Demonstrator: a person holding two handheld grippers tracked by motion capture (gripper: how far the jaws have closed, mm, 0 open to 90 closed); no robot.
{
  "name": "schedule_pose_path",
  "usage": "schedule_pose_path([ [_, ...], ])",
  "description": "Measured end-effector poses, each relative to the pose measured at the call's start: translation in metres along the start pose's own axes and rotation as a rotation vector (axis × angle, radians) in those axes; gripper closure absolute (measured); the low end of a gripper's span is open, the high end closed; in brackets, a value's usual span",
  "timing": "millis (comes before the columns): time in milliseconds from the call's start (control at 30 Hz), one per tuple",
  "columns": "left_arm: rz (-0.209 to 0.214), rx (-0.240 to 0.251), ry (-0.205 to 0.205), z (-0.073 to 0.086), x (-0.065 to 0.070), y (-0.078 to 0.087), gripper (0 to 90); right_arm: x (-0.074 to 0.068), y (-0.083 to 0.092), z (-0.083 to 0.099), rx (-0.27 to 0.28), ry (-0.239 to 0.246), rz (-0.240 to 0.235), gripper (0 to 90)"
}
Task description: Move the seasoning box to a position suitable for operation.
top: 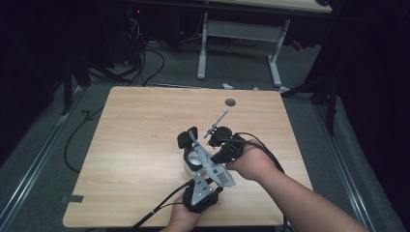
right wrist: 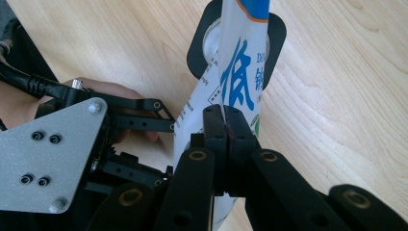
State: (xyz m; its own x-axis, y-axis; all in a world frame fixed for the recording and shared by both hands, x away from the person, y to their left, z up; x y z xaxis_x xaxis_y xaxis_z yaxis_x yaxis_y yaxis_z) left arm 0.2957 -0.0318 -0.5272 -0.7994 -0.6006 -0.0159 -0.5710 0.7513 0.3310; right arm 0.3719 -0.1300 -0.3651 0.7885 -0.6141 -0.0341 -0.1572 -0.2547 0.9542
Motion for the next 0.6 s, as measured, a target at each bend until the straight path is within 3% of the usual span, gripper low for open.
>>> schedule_pose_path([
  [267,0.023,0.009,0.015,-0.001,-0.001,0.003,54.6,0.001,0.0,-0.001,0.018,-0.002,0.005,90.0],
  [600,0.089,-0.003,0.028,0.002,-0.004,0.013,38.8,0.004,0.0,-0.001,0.02,-0.008,0.011,90.0],
])
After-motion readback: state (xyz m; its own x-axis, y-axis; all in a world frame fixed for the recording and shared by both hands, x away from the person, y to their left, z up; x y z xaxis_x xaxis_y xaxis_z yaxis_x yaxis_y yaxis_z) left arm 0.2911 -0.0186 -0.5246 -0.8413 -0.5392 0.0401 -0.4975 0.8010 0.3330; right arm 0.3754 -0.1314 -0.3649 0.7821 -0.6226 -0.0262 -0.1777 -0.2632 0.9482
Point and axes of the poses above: each handheld gripper's, and its own axes: y roughly backward along the jaws, z roughly out of its underside, x roughly to its right, the point moved 2 cm from there along -y, roughly forward along the jaws, and after that the axes turned 1 degree about -y, right-handed, at the moved point
